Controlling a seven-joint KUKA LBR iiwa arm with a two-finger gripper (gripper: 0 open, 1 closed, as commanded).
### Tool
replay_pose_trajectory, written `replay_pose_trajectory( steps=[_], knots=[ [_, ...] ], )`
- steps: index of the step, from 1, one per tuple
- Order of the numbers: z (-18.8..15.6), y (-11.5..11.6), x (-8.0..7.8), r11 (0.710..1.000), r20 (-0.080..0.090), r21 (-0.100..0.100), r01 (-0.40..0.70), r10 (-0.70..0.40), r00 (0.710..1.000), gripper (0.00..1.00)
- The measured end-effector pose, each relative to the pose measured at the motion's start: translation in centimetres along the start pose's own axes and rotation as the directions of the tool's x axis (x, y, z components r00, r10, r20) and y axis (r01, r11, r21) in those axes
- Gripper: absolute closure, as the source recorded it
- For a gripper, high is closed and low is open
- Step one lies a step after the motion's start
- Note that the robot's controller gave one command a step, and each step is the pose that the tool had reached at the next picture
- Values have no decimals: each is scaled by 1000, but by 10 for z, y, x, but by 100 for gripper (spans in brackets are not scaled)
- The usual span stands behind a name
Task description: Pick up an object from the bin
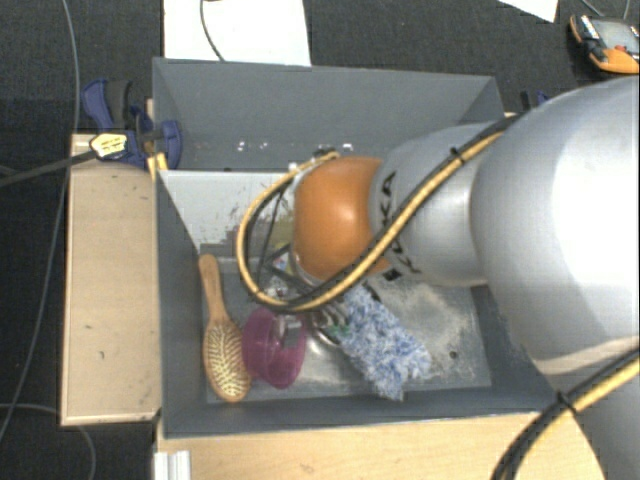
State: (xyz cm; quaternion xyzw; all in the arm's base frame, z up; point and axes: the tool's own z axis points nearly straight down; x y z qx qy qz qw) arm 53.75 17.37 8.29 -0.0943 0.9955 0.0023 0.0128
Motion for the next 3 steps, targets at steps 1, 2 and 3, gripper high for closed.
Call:
replay_pose_trajectory(
  steps=[1, 2, 3],
  knots=[
    [0, 0, 0, 1000, 0, 0, -1, 1, 1000, 100],
    [-99, -16, -4, 1000, -1, 1, -17, 17, 1000, 100],
    [-80, -4, -7, 1000, -2, 0, -18, 18, 1000, 100]
  ],
)
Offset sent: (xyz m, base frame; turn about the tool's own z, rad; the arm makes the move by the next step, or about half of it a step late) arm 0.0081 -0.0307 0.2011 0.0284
